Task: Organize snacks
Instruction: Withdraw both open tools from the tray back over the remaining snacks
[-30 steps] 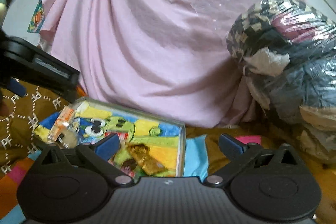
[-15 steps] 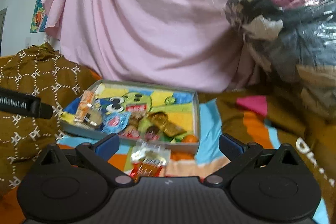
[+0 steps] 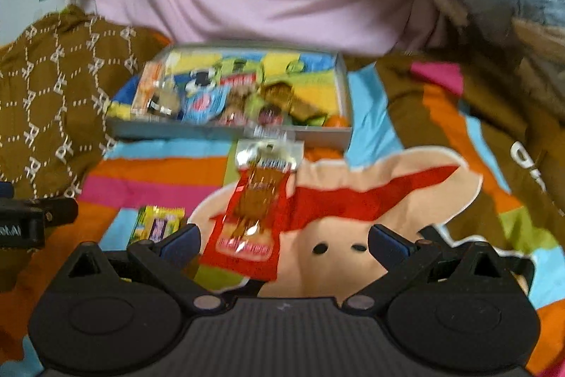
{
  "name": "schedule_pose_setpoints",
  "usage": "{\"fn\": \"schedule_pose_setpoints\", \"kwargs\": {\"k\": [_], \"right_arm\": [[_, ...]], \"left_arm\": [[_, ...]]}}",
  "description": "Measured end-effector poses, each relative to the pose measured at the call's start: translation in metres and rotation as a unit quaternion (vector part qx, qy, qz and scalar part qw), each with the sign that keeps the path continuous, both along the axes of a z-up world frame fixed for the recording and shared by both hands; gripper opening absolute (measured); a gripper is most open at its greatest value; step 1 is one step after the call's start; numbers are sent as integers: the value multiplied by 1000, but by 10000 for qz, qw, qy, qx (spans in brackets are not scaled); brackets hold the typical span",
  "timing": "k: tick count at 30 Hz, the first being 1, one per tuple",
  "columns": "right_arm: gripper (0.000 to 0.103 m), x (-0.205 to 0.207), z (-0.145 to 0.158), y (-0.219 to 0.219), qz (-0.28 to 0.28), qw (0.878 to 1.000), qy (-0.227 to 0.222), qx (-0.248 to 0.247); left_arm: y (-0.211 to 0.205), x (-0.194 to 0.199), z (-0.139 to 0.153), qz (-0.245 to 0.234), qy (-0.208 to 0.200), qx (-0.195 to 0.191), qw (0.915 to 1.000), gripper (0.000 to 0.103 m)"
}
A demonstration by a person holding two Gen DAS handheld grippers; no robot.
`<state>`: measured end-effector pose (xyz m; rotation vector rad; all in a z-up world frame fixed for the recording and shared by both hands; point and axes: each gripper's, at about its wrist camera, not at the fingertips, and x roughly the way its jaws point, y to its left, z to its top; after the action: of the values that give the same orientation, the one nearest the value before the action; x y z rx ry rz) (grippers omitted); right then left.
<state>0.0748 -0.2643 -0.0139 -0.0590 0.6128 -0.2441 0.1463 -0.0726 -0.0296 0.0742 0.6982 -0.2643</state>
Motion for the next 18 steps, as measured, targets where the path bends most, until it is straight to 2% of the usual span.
{"fn": "schedule_pose_setpoints", "kwargs": {"k": [3, 6, 9, 18], "right_arm": [[103, 7, -8, 0, 55, 9996, 279, 74], [103, 14, -15, 1, 134, 9982, 568, 161], [103, 20, -22, 6, 222, 9968, 759, 108], [103, 26, -26, 13, 346, 9949, 943, 97]], "left_arm": [[-4, 6, -8, 45, 143, 329, 9993, 102], [-3, 13, -14, 134, 347, 367, 9986, 102], [1, 20, -17, 261, 582, 204, 9978, 102], [14, 37, -25, 616, 1127, -279, 9913, 102]]}}
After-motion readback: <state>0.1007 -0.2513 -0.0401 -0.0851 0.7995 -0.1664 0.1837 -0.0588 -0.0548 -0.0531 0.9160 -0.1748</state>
